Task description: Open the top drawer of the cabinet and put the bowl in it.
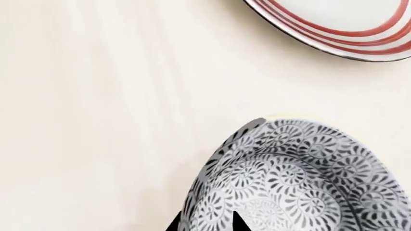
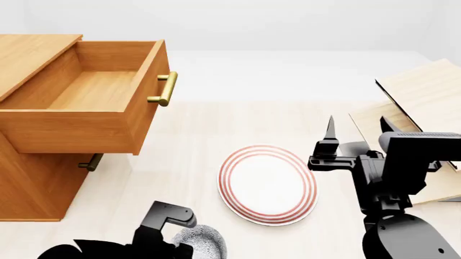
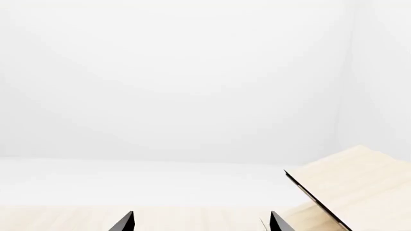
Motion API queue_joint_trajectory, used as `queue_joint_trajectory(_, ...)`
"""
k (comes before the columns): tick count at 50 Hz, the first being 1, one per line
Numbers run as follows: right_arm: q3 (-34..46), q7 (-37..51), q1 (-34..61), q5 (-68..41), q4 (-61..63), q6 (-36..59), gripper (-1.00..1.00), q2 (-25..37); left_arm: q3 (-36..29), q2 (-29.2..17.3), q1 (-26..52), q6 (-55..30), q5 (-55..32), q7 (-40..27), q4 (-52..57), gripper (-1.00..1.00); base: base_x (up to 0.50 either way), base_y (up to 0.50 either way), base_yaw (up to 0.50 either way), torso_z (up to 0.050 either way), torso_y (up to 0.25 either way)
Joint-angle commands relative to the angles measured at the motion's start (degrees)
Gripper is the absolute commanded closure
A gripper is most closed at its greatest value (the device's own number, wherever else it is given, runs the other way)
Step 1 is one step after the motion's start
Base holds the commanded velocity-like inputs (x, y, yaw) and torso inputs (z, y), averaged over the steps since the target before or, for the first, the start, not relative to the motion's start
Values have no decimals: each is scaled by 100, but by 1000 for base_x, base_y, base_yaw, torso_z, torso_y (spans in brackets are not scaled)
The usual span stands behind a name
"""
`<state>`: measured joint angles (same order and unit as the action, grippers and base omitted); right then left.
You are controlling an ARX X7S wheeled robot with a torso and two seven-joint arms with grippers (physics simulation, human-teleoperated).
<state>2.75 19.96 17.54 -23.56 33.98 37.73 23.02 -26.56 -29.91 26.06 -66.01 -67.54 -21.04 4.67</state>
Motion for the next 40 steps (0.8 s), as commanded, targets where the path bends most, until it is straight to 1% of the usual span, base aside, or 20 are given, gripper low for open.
queue_joint_trajectory(1,16,13,-5,-3,-27,-36,-100,-3,-25,-29,-66,30,305,-30,-60,100,0,0,0,0,0)
queue_joint_trajectory(21,2,48,-26,-48,6,-43,-100,17,38,-76,-3,35,207,-127,62,100,1,0,0,0,0)
queue_joint_trajectory(40,-29,104,-21,-135,161,41,-100,59,223,-188,76,-140,-137,-492,574,100,0,0,0,0,0)
